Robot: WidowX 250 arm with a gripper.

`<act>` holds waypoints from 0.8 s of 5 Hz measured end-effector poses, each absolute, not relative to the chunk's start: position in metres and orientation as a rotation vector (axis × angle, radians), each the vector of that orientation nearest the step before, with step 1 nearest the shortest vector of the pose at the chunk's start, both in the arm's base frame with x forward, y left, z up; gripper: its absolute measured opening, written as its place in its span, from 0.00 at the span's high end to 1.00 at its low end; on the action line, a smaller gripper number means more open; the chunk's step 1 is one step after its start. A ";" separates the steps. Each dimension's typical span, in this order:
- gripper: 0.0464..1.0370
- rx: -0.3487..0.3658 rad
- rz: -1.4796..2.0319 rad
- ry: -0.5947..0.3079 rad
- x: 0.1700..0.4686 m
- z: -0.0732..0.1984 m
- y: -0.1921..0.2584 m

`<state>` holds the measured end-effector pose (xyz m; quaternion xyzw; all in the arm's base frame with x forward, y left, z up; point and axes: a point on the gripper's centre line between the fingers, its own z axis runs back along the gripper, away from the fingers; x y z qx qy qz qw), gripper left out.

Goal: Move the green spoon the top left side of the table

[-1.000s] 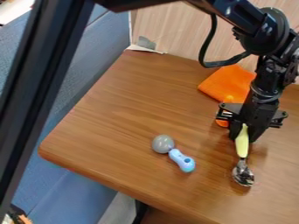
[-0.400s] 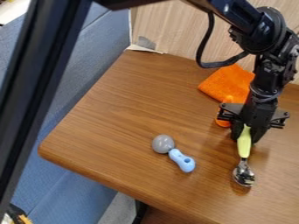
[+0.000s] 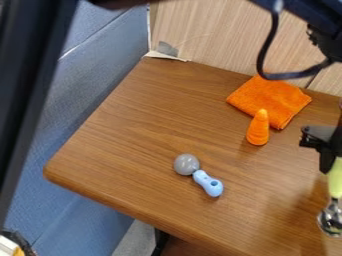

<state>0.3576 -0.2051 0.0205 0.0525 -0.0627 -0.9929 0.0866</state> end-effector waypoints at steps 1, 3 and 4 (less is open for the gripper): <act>0.63 0.244 -2.919 -0.232 0.365 0.048 -0.195; 0.63 0.394 -2.681 -0.244 0.395 0.098 -0.122; 0.63 0.397 -2.561 -0.200 0.406 0.104 -0.080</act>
